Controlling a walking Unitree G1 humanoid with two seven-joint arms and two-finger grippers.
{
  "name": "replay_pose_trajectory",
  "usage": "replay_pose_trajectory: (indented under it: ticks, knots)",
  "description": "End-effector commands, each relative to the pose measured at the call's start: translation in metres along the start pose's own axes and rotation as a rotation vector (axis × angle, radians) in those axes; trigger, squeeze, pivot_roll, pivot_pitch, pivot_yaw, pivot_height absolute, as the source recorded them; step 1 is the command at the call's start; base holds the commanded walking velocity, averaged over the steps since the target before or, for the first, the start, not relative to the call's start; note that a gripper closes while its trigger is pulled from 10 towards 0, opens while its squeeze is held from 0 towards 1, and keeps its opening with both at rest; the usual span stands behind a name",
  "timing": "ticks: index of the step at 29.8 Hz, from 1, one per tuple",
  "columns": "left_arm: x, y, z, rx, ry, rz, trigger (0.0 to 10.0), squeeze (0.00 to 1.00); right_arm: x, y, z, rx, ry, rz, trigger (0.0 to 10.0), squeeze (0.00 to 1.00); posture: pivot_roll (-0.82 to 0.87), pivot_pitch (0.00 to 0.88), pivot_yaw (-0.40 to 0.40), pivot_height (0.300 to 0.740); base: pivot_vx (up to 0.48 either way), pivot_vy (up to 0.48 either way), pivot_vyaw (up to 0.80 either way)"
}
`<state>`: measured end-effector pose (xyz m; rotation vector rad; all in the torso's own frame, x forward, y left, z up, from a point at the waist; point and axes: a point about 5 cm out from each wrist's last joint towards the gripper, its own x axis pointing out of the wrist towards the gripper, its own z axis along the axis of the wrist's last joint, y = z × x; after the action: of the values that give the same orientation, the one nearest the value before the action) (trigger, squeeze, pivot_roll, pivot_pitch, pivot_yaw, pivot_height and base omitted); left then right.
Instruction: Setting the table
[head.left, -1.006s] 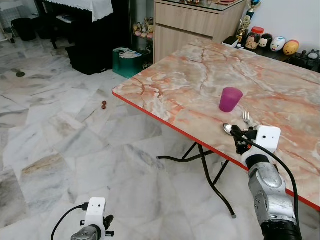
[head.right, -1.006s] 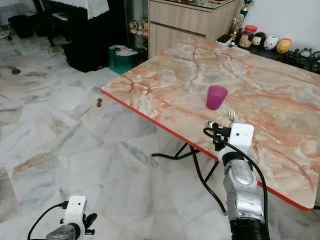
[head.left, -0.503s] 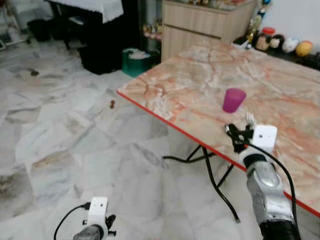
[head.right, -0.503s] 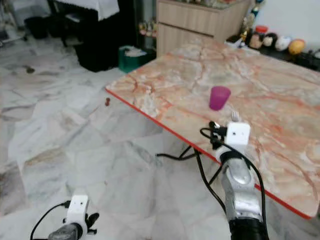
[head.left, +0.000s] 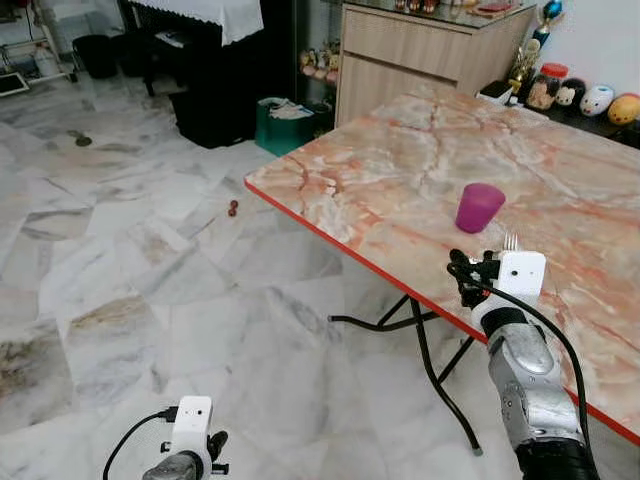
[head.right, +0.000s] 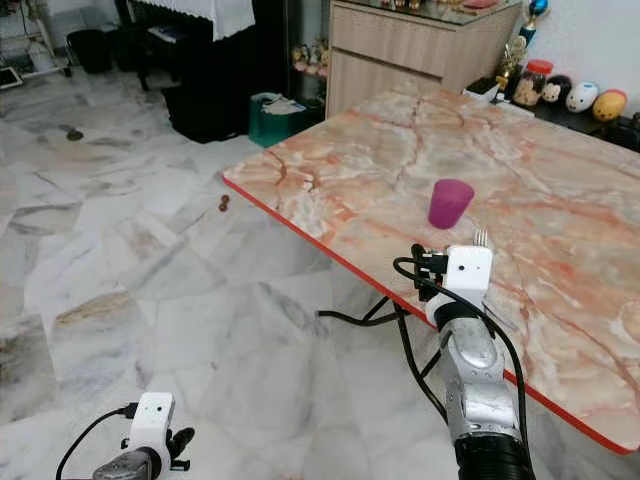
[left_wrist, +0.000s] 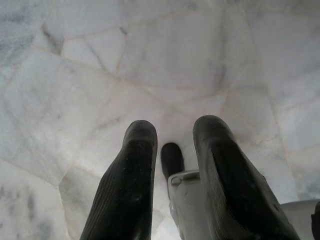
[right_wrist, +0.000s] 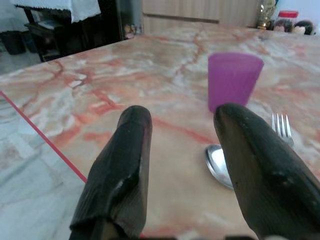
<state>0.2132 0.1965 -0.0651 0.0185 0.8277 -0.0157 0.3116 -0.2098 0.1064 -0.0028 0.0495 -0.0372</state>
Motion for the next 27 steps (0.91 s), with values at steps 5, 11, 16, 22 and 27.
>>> replay_pose_trajectory:
  ticks: [5,11,16,22,27]
  knots:
    - [-0.001,0.001,-0.004,-0.011,0.02,0.015,10.0,0.0,0.002,0.002,0.005,-0.013,-0.019,0.007,10.0,0.0,0.02,0.0,-0.034,0.727,0.344,0.0,0.0]
    - [-0.001,0.002,-0.004,-0.017,0.015,0.022,10.0,0.0,0.003,0.004,0.006,-0.036,-0.019,0.011,10.0,0.0,0.02,0.0,-0.038,0.727,0.351,0.0,0.0]
    - [0.0,0.001,-0.002,-0.029,0.006,0.017,10.0,0.0,0.004,0.004,0.006,-0.038,-0.017,0.013,10.0,0.0,0.02,0.0,-0.039,0.727,0.327,0.0,0.0]
    - [0.0,0.001,-0.002,-0.028,0.008,0.01,10.0,0.0,-0.001,0.002,0.007,-0.061,-0.018,0.02,10.0,0.0,0.02,0.0,-0.04,0.727,0.0,0.0,0.0]
    - [-0.001,0.002,-0.003,-0.022,0.008,0.019,10.0,0.0,-0.007,-0.009,0.016,-0.128,-0.015,0.049,10.0,0.0,0.02,0.0,-0.041,0.727,0.0,0.0,0.0]
